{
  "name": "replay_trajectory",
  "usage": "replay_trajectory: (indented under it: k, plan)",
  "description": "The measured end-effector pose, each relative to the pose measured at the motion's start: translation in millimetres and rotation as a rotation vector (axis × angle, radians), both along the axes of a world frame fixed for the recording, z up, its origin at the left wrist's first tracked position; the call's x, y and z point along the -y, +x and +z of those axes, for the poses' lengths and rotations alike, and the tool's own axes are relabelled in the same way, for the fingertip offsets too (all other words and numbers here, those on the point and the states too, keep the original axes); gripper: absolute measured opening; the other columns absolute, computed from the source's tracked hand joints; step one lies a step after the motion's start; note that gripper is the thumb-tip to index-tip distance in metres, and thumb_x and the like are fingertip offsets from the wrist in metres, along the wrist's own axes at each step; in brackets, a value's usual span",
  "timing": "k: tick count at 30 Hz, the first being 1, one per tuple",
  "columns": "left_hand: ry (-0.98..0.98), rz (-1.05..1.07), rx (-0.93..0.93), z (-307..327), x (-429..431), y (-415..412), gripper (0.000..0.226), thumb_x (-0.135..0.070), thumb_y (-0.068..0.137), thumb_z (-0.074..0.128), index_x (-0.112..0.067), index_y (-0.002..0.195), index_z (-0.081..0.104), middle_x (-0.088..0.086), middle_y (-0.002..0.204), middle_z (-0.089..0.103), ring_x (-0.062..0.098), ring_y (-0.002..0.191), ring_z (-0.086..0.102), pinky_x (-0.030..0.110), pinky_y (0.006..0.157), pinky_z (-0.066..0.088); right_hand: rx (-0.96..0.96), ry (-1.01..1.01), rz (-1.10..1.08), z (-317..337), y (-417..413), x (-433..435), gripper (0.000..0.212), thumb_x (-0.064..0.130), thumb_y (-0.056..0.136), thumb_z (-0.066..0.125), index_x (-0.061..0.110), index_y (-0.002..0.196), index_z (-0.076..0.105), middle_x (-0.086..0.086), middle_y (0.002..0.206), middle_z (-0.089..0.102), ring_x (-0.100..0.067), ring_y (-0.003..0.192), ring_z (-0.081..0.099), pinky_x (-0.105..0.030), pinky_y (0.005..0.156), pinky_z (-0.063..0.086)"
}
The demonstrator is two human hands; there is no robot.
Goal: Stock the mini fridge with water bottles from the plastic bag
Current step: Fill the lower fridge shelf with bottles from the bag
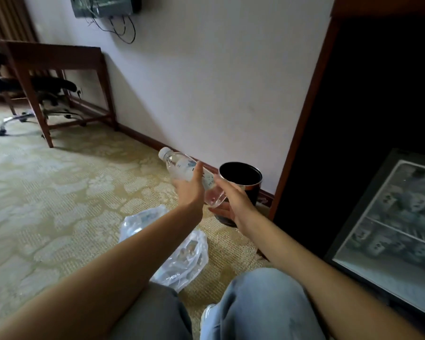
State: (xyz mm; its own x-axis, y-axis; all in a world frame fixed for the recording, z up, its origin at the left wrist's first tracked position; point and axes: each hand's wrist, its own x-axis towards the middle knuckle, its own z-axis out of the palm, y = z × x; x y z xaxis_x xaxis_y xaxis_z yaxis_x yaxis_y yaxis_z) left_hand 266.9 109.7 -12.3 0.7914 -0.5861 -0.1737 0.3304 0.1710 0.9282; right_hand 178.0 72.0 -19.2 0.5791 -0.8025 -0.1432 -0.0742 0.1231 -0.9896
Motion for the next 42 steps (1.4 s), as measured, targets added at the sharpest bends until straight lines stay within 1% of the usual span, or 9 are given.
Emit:
replay_trajectory:
  k: [4, 8, 11, 14, 21, 26, 30, 37, 42]
  plan:
    - [-0.067, 0.053, -0.004, 16, 0, -25, 0.066, -0.039, 0.089, 0.061, -0.011, 0.14, 0.029, 0.006, 0.119, 0.052, 0.019, 0.097, 0.058, 0.025, 0.071, 0.045, -0.056, -0.025, -0.013, 38, -7, 2, 0.032, 0.045, 0.094, 0.052, 0.016, 0.086, 0.063, -0.002, 0.081, 0.065, -0.014, 0.069, 0.064, -0.026, 0.066, 0.054]
    - [-0.14, -0.011, -0.065, 16, 3, -39, 0.05, -0.038, 0.09, 0.061, -0.009, 0.128, 0.046, 0.01, 0.114, 0.063, 0.024, 0.1, 0.065, 0.019, 0.056, 0.05, -0.187, -0.107, -0.056, 50, -18, 9, 0.044, 0.047, 0.095, 0.049, 0.008, 0.106, 0.066, -0.012, 0.103, 0.07, -0.026, 0.093, 0.067, -0.039, 0.091, 0.052]
    - [-0.023, -0.151, -0.143, 6, -1, -40, 0.053, -0.045, 0.092, 0.054, -0.005, 0.128, 0.05, 0.018, 0.116, 0.064, 0.03, 0.094, 0.066, 0.031, 0.059, 0.053, -0.227, -0.067, 0.035, 36, -26, 10, 0.048, 0.049, 0.097, 0.043, 0.008, 0.114, 0.062, -0.01, 0.096, 0.068, -0.025, 0.082, 0.065, -0.036, 0.084, 0.051]
    - [0.132, -0.452, -0.188, -3, -7, -37, 0.06, -0.051, 0.092, 0.05, -0.006, 0.132, 0.05, 0.018, 0.12, 0.062, 0.034, 0.106, 0.063, 0.037, 0.067, 0.053, -0.388, -0.042, 0.134, 13, -28, 12, 0.067, 0.063, 0.093, 0.034, 0.009, 0.126, 0.057, -0.011, 0.117, 0.065, -0.028, 0.104, 0.063, -0.039, 0.093, 0.049]
    - [0.305, -0.566, 0.036, -16, 3, -42, 0.051, -0.042, 0.091, 0.058, -0.002, 0.123, 0.055, 0.016, 0.107, 0.066, 0.028, 0.095, 0.065, 0.035, 0.083, 0.053, -0.341, 0.188, 0.058, -7, -32, 37, 0.067, 0.066, 0.092, 0.03, 0.011, 0.116, 0.06, -0.016, 0.113, 0.067, -0.034, 0.108, 0.063, -0.05, 0.099, 0.047]
    - [0.366, -0.718, 0.082, -13, 4, -27, 0.043, -0.042, 0.088, 0.062, -0.006, 0.112, 0.058, 0.01, 0.097, 0.066, 0.02, 0.086, 0.065, 0.026, 0.067, 0.053, -0.322, 0.244, 0.043, -14, -34, 42, 0.068, 0.069, 0.091, 0.028, 0.014, 0.114, 0.061, -0.013, 0.114, 0.066, -0.032, 0.109, 0.061, -0.05, 0.099, 0.047]
    - [0.375, -0.708, 0.089, -15, 5, -20, 0.045, -0.045, 0.088, 0.06, -0.006, 0.109, 0.058, 0.011, 0.097, 0.065, 0.021, 0.086, 0.065, 0.027, 0.068, 0.054, -0.296, 0.271, 0.04, -13, -35, 42, 0.054, 0.065, 0.092, 0.034, 0.019, 0.096, 0.061, -0.01, 0.108, 0.065, -0.029, 0.108, 0.061, -0.047, 0.098, 0.049]
    - [0.352, -0.643, 0.064, -16, 6, -8, 0.045, -0.042, 0.088, 0.062, -0.003, 0.111, 0.059, 0.014, 0.093, 0.066, 0.023, 0.083, 0.066, 0.029, 0.067, 0.055, -0.2, 0.337, 0.033, -16, -20, 38, 0.07, 0.063, 0.094, 0.031, 0.005, 0.123, 0.059, -0.019, 0.112, 0.064, -0.034, 0.106, 0.062, -0.051, 0.101, 0.045]
    - [0.336, -0.573, 0.074, -15, 20, -31, 0.048, -0.036, 0.093, 0.057, 0.003, 0.12, 0.057, 0.018, 0.104, 0.067, 0.027, 0.096, 0.065, 0.021, 0.046, 0.051, -0.177, 0.495, -0.149, -12, -26, 39, 0.069, 0.065, 0.09, 0.041, 0.007, 0.124, 0.06, -0.016, 0.128, 0.061, -0.034, 0.116, 0.06, -0.048, 0.101, 0.046]
